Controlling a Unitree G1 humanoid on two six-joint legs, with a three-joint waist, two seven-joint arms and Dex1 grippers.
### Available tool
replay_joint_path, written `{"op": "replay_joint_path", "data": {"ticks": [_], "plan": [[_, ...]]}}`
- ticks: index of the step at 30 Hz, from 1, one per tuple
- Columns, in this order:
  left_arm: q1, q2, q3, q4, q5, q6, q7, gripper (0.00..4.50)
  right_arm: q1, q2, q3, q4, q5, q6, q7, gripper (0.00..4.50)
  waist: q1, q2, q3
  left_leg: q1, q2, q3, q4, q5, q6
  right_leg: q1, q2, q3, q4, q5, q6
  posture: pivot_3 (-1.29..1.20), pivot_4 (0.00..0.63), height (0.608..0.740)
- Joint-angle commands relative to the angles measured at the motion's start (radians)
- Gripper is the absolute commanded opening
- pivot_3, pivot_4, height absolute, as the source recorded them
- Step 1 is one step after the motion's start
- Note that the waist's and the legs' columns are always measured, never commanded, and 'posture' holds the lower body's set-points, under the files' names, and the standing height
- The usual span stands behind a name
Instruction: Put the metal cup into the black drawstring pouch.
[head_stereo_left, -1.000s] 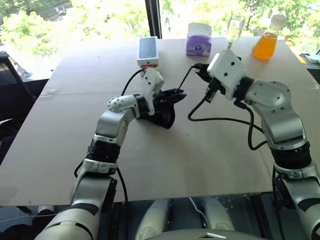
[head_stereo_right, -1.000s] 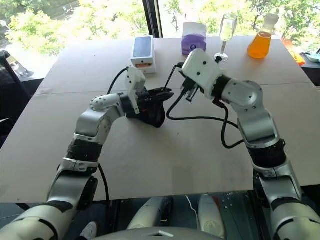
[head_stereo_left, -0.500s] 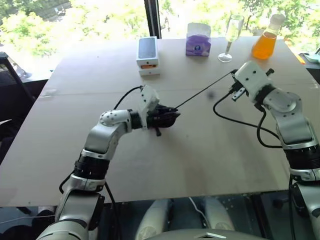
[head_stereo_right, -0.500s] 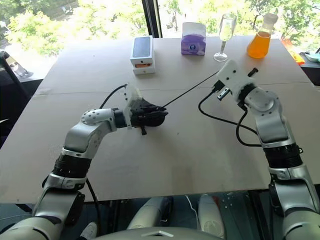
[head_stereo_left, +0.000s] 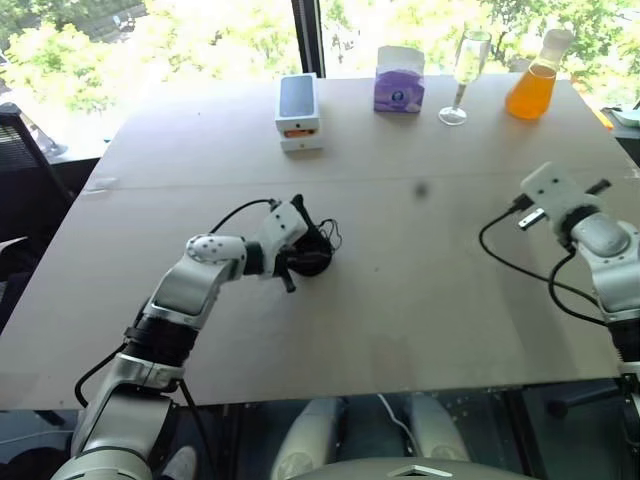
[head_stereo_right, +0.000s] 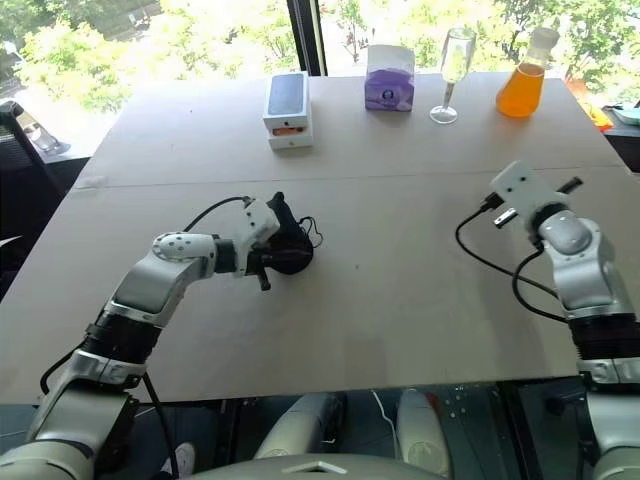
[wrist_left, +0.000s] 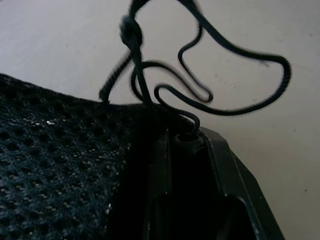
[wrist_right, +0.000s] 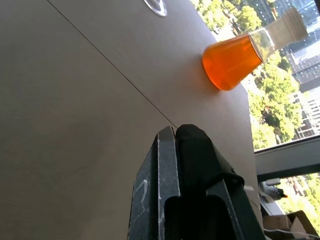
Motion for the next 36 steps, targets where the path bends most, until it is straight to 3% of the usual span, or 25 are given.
{"op": "replay_joint_path", "data": {"ticks": [1, 5, 6, 7, 10, 13, 18, 23, 33, 36], "plan": [[-0.046, -0.076, -0.021, -0.021, 0.008, 0.002, 0.032, 0.21, -0.007, 0.073, -0.034, -0.042, 0.101, 0.02, 0.043, 0.0, -0.001, 0.0, 0.0, 0.0, 0.0, 0.0, 0.0, 0.0, 0.0, 0.001, 0.0, 0.0, 0.0, 0.0, 0.0, 0.0, 0.15, 0.74], [-0.075, -0.133, -0.015, -0.064, -0.072, 0.136, -0.007, 0.21, 0.033, 0.1, -0.031, -0.09, 0.169, 0.054, 0.134, 0.0, 0.0, 0.0, 0.0, -0.001, 0.0, 0.0, 0.002, 0.0, 0.0, 0.001, 0.0, -0.001, 0.001, 0.0, 0.0, 0.0, 0.15, 0.74], [-0.076, -0.133, -0.007, -0.085, -0.099, 0.177, -0.021, 1.22, 0.042, 0.11, -0.046, -0.108, 0.194, 0.07, 0.14, 0.0, 0.0, 0.0, 0.0, -0.001, 0.0, 0.0, 0.001, 0.0, 0.0, 0.001, 0.001, -0.001, 0.0, 0.0, 0.0, 0.0, 0.15, 0.74], [-0.078, -0.133, 0.009, -0.107, -0.115, 0.206, -0.01, 1.48, 0.063, 0.11, -0.055, -0.146, 0.219, 0.089, 0.157, 0.0, 0.0, 0.0, 0.0, -0.001, 0.0, 0.0, 0.002, 0.0, 0.0, 0.001, 0.001, -0.001, 0.0, 0.0, 0.0, 0.0, 0.15, 0.74], [-0.094, -0.114, 0.09, -0.153, -0.186, 0.296, 0.01, 2.85, 0.138, 0.116, -0.075, -0.275, 0.28, 0.136, 0.187, 1.27, -0.001, 0.0, 0.0, -0.002, 0.0, -0.001, 0.001, 0.0, 0.0, 0.0, 0.0, -0.001, -0.001, 0.0, 0.0, 0.0, 0.15, 0.74], [-0.104, -0.065, 0.21, -0.185, -0.31, 0.403, -0.021, 2.87, 0.224, 0.155, -0.103, -0.427, 0.376, 0.202, 0.201, 2.57, -0.003, 0.0, 0.0, -0.002, 0.001, -0.001, 0.001, 0.0, 0.0, -0.001, 0.0, 0.0, 0.0, 0.0, 0.0, 0.0, 0.15, 0.74], [-0.133, -0.023, 0.41, -0.134, -0.405, 0.474, 0.073, 2.87, 0.357, 0.218, -0.073, -0.608, 0.415, 0.228, 0.17, 2.57, 0.001, 0.0, 0.0, 0.0, 0.001, -0.001, 0.001, 0.0, 0.0, 0.0, 0.0, 0.0, 0.0, 0.0, 0.0, 0.0, 0.15, 0.74], [-0.152, -0.072, 0.552, -0.02, -0.343, 0.329, 0.293, 2.87, 0.416, 0.297, -0.033, -0.686, 0.393, 0.224, 0.096, 2.57, 0.008, -0.001, 0.0, 0.0, 0.001, -0.001, 0.002, 0.0, 0.0, 0.0, -0.001, -0.001, 0.0, 0.0, 0.0, 0.0, 0.15, 0.74], [0.159, -0.046, 0.525, -0.203, -0.362, 0.16, 0.164, 2.87, 0.479, 0.23, 0.139, -0.729, 0.326, 0.15, 0.185, 2.57, 0.006, -0.001, 0.0, 0.0, 0.001, -0.001, 0.002, 0.0, 0.0, 0.0, -0.001, 0.0, 0.0, 0.0, 0.0, 0.0, 0.15, 0.74], [0.256, -0.035, 0.534, -0.305, -0.411, 0.156, 0.114, 4.03, 0.533, 0.238, 0.073, -0.74, 0.403, 0.152, 0.202, 2.62, 0.015, -0.001, 0.0, 0.0, 0.001, -0.001, 0.001, 0.0, 0.0, 0.0, -0.002, 0.0, -0.001, 0.0, 0.0, 0.0, 0.15, 0.74]]}}
